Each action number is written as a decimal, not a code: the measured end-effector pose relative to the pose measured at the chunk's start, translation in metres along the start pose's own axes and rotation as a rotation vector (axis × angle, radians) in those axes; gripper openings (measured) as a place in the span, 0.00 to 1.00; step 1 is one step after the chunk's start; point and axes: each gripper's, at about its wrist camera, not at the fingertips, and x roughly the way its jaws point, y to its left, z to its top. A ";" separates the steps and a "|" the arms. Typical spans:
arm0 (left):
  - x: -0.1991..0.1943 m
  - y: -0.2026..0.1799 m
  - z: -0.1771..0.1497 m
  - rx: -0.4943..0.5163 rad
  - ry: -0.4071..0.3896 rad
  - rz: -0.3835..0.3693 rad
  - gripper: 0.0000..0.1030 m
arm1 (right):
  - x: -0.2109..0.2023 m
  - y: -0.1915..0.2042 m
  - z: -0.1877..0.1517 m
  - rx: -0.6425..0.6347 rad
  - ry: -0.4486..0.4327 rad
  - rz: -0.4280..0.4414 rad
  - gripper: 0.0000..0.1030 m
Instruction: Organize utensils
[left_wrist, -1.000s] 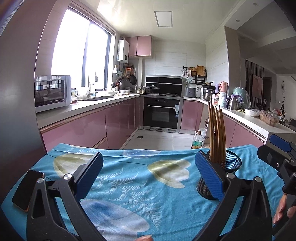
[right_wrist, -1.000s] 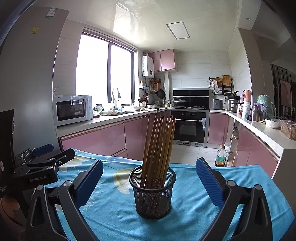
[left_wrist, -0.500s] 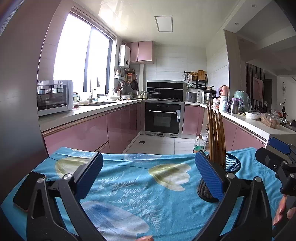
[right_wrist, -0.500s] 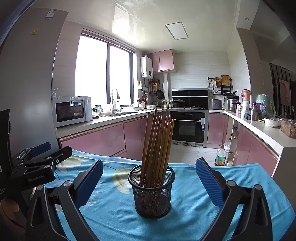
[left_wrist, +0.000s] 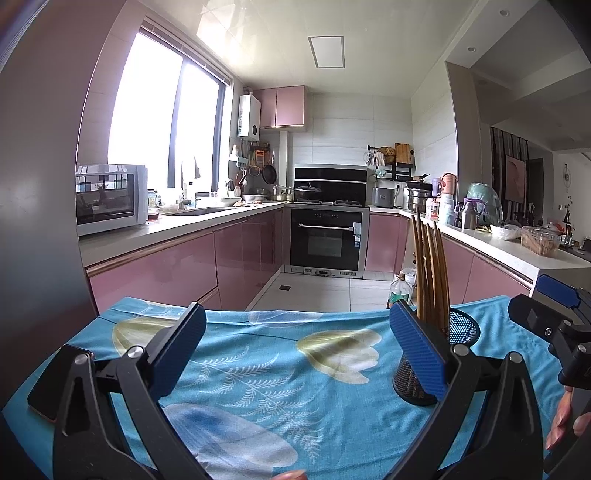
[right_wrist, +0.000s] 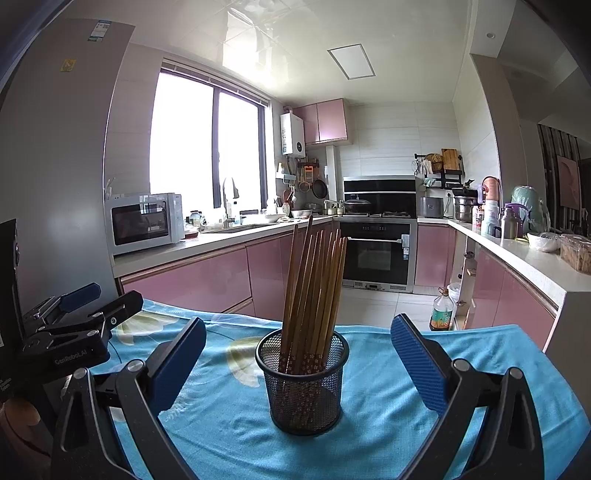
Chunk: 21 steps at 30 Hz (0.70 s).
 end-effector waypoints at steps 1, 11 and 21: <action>0.000 0.000 0.000 -0.001 0.000 0.000 0.95 | 0.000 0.000 0.000 0.000 0.000 0.000 0.94; -0.001 0.000 0.001 -0.001 -0.005 0.001 0.95 | -0.001 -0.001 0.000 0.003 -0.006 0.003 0.94; -0.002 0.000 0.002 0.000 -0.004 -0.002 0.95 | -0.001 -0.002 0.001 0.006 -0.004 0.004 0.94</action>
